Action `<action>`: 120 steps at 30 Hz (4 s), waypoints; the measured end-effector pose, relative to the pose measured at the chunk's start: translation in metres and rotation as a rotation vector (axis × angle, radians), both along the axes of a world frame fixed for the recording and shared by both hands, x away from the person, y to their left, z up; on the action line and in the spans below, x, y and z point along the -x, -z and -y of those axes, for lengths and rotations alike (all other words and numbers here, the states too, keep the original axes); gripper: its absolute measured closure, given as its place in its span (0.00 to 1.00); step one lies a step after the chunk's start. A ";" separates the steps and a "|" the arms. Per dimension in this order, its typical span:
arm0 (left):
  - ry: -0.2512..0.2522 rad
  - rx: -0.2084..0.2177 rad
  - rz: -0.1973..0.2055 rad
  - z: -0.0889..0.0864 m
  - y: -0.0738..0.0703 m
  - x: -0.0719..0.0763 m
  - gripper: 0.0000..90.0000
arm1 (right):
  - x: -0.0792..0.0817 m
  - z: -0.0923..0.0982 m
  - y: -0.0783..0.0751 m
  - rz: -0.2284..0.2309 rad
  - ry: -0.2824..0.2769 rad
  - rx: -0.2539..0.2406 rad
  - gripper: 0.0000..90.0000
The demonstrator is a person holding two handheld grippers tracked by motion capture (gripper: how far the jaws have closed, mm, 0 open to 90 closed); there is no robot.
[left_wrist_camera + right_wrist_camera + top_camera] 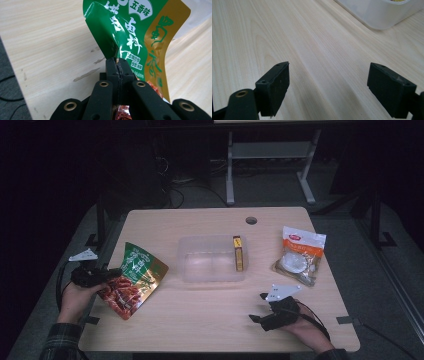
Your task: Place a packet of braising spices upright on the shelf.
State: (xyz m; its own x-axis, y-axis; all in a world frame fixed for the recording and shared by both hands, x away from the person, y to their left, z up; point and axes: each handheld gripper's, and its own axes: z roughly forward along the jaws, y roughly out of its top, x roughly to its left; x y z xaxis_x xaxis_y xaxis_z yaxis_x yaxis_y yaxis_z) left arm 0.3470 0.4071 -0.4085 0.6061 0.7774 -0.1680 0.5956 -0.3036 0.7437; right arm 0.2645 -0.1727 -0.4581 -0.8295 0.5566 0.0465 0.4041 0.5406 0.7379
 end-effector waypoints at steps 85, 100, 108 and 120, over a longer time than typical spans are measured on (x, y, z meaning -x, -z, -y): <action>0.373 0.185 0.134 0.203 -0.037 0.028 1.00 | -0.047 -0.059 -0.044 -0.042 -0.109 -0.380 1.00; 0.386 0.067 0.155 0.199 -0.038 0.028 0.86 | -0.046 -0.051 -0.054 -0.007 -0.151 -0.339 1.00; 0.405 0.030 0.184 0.186 -0.038 0.030 0.66 | -0.043 -0.048 -0.065 0.041 -0.205 -0.305 1.00; 0.391 -0.033 0.158 0.170 -0.024 0.035 0.41 | -0.037 -0.047 -0.082 0.081 -0.249 -0.247 1.00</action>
